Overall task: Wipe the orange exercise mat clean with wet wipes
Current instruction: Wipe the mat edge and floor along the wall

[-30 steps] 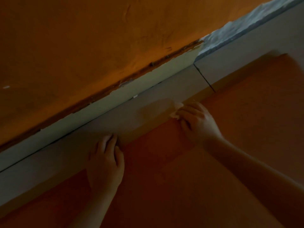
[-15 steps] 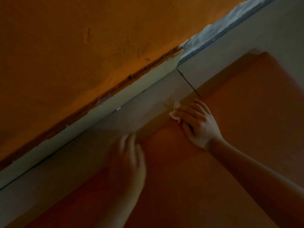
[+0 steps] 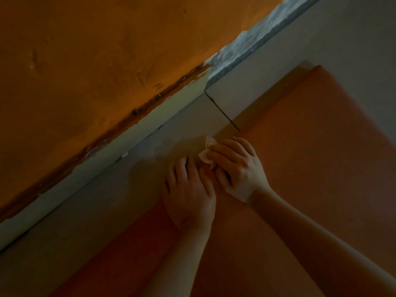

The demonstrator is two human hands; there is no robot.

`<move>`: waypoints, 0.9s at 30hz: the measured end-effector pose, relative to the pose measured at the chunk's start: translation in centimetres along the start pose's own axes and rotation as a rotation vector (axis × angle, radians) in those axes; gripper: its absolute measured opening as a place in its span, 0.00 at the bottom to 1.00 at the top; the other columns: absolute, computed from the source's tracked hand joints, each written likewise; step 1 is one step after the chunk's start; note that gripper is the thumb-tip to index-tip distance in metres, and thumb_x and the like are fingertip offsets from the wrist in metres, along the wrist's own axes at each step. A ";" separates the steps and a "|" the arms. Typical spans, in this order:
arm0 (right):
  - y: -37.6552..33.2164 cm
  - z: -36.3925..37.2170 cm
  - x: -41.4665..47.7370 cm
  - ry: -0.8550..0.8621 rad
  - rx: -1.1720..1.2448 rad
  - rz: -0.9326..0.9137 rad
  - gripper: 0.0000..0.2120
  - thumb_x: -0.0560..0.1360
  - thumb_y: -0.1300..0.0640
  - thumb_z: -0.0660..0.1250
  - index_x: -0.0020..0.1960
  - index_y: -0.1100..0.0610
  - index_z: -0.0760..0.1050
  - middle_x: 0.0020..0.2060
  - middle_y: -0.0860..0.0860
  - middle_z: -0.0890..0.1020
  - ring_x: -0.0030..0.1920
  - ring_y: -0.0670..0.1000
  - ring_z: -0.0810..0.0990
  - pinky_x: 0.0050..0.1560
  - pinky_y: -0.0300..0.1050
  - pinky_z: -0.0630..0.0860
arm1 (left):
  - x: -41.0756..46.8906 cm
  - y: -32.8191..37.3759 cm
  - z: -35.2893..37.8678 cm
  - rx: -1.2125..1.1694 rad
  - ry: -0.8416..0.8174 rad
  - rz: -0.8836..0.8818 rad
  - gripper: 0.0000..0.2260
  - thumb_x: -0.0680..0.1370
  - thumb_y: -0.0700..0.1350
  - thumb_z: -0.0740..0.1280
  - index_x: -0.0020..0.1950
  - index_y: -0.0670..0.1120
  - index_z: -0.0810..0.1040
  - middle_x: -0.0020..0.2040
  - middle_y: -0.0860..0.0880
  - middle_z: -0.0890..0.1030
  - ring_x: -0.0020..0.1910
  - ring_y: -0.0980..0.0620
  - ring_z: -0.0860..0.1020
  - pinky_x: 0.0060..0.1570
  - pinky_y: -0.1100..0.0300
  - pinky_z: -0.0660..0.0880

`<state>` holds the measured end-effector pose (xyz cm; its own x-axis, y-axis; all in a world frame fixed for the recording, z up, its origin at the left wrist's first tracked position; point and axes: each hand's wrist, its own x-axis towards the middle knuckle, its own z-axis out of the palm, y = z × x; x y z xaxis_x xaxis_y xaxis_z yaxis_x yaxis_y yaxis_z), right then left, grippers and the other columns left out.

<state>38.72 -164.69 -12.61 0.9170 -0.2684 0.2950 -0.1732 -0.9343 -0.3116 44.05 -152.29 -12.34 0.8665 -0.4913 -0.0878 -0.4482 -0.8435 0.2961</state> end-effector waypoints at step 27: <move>14.2 -4.9 3.5 -0.081 -0.036 0.012 0.12 0.74 0.57 0.60 0.46 0.57 0.82 0.46 0.52 0.83 0.51 0.56 0.79 0.60 0.52 0.66 | -0.4 0.6 0.1 0.021 0.124 -0.043 0.22 0.80 0.48 0.52 0.62 0.40 0.79 0.60 0.46 0.78 0.56 0.42 0.78 0.49 0.43 0.77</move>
<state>37.74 -180.00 -11.58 0.9407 -0.2612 0.2165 -0.1959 -0.9393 -0.2817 43.42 -152.61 -12.27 0.9048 -0.4253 0.0191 -0.4139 -0.8681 0.2742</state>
